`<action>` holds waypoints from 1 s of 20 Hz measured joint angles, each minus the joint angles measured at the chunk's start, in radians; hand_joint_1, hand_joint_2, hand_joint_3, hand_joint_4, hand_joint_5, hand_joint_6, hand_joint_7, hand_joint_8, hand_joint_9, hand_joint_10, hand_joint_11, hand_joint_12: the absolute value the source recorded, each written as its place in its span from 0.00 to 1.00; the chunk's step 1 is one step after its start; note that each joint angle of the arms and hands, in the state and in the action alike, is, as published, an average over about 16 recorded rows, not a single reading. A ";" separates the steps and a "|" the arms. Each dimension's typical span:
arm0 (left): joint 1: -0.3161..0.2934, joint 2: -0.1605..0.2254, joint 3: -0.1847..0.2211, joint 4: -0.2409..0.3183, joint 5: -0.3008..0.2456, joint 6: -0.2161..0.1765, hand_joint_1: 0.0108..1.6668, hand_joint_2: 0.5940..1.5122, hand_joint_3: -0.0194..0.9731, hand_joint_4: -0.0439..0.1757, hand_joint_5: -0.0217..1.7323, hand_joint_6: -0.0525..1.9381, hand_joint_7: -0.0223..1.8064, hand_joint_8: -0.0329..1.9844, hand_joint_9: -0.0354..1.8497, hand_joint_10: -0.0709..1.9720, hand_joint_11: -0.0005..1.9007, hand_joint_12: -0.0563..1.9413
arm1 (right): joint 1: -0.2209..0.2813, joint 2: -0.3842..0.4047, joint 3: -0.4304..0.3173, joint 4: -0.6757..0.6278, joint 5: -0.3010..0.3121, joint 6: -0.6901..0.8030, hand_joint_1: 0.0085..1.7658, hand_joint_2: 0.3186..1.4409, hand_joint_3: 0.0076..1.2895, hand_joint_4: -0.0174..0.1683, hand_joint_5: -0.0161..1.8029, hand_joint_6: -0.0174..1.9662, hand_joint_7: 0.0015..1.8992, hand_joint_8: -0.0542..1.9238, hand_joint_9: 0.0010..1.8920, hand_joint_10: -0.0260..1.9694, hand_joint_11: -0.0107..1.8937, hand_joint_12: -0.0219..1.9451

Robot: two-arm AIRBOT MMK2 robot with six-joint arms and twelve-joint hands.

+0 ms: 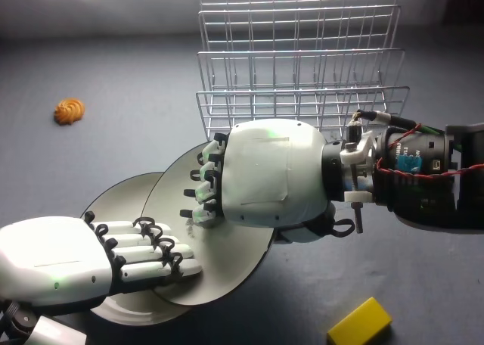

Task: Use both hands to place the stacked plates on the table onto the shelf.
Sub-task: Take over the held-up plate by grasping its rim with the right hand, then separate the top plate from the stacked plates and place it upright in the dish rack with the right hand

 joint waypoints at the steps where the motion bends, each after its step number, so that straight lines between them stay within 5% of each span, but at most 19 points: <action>1: -0.003 0.000 0.003 -0.002 -0.001 0.000 0.00 0.56 0.03 0.20 0.02 0.02 0.01 0.00 0.03 0.04 0.01 0.03 | 0.000 0.000 0.000 -0.001 0.004 -0.001 0.66 0.62 0.01 0.06 0.37 0.17 0.38 0.19 0.38 0.30 0.26 0.68; 10: -0.047 0.015 0.045 -0.044 -0.010 0.000 0.00 0.56 0.03 0.22 0.03 0.02 0.01 0.01 0.03 0.04 0.01 0.03 | 0.000 0.013 -0.016 0.004 0.034 0.001 0.67 0.56 0.00 0.05 0.42 0.40 0.44 0.41 0.47 0.55 0.45 0.62; 20: -0.118 0.055 0.130 -0.126 -0.011 -0.003 0.00 0.55 0.03 0.21 0.04 0.03 0.02 0.02 0.03 0.04 0.01 0.03 | 0.014 0.073 -0.094 0.074 0.035 0.012 0.71 0.56 0.00 0.09 0.45 0.49 0.48 0.47 0.50 0.55 0.45 0.61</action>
